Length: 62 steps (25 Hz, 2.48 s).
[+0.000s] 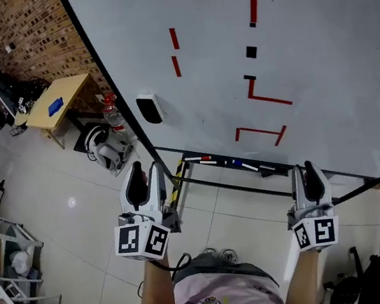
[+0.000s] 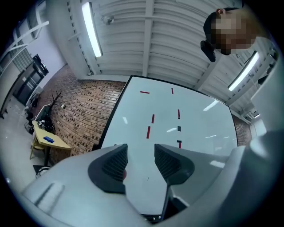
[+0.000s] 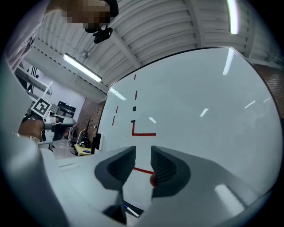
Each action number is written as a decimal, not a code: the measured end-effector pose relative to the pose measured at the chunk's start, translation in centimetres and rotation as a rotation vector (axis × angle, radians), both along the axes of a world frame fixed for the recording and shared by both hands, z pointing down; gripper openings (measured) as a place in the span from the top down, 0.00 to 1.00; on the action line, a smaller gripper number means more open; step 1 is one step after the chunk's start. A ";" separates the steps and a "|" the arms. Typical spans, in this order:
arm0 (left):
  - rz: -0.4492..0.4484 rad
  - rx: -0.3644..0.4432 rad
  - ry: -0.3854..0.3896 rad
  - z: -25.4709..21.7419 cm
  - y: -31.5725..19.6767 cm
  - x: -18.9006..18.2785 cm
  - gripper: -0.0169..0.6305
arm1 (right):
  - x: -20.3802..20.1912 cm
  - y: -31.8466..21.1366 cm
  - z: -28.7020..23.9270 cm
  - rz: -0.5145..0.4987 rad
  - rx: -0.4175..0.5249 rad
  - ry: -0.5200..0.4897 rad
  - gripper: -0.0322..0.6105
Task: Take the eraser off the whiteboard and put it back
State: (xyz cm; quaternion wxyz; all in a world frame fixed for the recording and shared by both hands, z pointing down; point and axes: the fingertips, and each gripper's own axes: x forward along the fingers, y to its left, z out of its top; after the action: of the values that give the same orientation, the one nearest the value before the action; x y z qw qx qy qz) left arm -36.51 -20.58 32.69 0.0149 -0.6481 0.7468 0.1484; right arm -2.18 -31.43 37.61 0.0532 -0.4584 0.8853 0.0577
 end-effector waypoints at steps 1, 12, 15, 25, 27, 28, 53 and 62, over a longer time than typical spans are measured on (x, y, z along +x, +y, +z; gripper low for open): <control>-0.002 0.002 -0.005 0.0 -0.4 -0.5 0.70 | -0.6 -0.4 0.0 -0.005 0.000 0.000 0.79; 0.058 -0.013 -0.030 1.5 -8.7 -7.1 0.65 | -7.3 -5.2 -1.4 0.009 0.023 -0.014 0.79; 0.103 -0.050 -0.058 2.6 -11.7 -8.0 0.53 | -8.6 -5.9 -1.1 0.012 0.019 -0.001 0.79; 0.077 -0.149 -0.186 6.9 -20.3 -9.9 0.38 | -8.1 -8.1 -0.9 0.041 0.018 0.033 0.79; 0.081 -0.116 -0.164 7.1 -20.5 -10.4 0.34 | -7.7 -8.2 -0.8 0.049 0.015 0.036 0.79; 0.084 -0.100 -0.149 7.1 -20.5 -10.6 0.31 | -7.4 -8.3 -0.7 0.051 0.011 0.032 0.79; 0.107 -0.068 -0.151 5.9 -17.6 -11.3 0.54 | -6.7 -5.6 -0.6 0.084 0.016 0.017 0.79; 0.091 0.012 -0.117 3.6 -12.0 -8.5 0.53 | -4.1 -4.1 -1.9 0.079 0.039 -0.005 0.79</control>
State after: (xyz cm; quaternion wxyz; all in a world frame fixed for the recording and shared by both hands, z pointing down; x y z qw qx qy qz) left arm -45.01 -32.55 36.30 0.0558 -0.6890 0.7133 0.1153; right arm -6.27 -35.52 35.67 0.0619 -0.4921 0.8650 0.0759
